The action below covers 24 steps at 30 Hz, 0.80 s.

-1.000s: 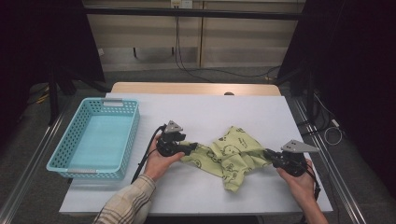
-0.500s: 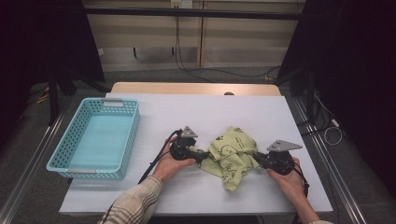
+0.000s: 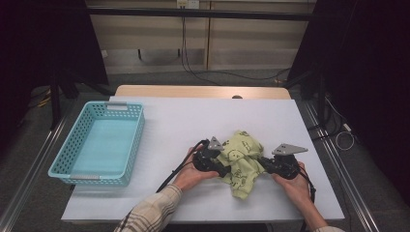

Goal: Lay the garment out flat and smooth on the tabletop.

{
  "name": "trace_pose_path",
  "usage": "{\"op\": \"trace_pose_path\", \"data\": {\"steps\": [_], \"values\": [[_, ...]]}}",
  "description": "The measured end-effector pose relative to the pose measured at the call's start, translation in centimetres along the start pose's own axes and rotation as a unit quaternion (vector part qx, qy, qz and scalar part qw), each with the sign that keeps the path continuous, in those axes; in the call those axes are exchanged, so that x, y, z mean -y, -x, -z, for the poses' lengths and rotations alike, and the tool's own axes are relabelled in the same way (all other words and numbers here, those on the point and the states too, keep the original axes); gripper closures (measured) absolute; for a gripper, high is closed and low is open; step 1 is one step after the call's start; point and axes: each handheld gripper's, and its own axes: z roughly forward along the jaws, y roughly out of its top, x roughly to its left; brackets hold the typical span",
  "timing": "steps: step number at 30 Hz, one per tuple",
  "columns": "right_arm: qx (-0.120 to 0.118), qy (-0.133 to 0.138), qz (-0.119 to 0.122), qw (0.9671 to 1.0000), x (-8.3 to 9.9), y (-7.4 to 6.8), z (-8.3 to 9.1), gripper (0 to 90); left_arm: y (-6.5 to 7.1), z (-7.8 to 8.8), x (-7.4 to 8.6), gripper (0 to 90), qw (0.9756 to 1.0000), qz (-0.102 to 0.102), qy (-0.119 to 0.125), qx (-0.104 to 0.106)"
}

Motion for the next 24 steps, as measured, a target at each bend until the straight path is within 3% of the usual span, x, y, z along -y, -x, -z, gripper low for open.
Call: {"op": "trace_pose_path", "data": {"steps": [4,6,8,10,13,19,20,24], "values": [[-0.021,0.004,0.001,0.9998,-0.4,-0.6,-0.5,86.4,0.1,0.0,-0.1,32.1,0.9999,-0.008,-0.001,-0.012],[-0.028,0.007,0.007,0.9996,-0.7,-1.0,-0.8,86.5,0.0,0.1,0.0,48.0,0.9998,-0.001,0.008,-0.018],[-0.036,0.008,0.007,0.9993,-1.0,-1.4,-1.1,86.6,-0.3,0.3,0.0,66.5,0.9998,0.015,0.013,-0.010],[-0.040,0.009,0.015,0.9990,-1.4,-1.9,-1.5,86.6,-0.5,0.7,0.0,74.6,0.9993,0.030,0.022,-0.010],[-0.046,0.012,0.018,0.9987,-2.0,-2.4,-1.9,86.7,-1.1,2.1,-0.1,77.0,0.9982,0.042,0.035,-0.025],[-0.070,0.059,0.024,0.9955,-4.6,-4.0,-2.2,87.0,-2.8,7.4,-0.7,77.5,0.9952,0.031,0.063,-0.068],[-0.071,0.066,0.025,0.9950,-5.0,-4.2,-2.1,87.0,-3.0,8.3,-0.7,77.6,0.9936,0.033,0.071,-0.081],[-0.063,0.089,0.023,0.9938,-5.9,-4.3,-1.8,87.1,-3.8,11.3,-0.1,77.4,0.9917,0.021,0.071,-0.105]]}}
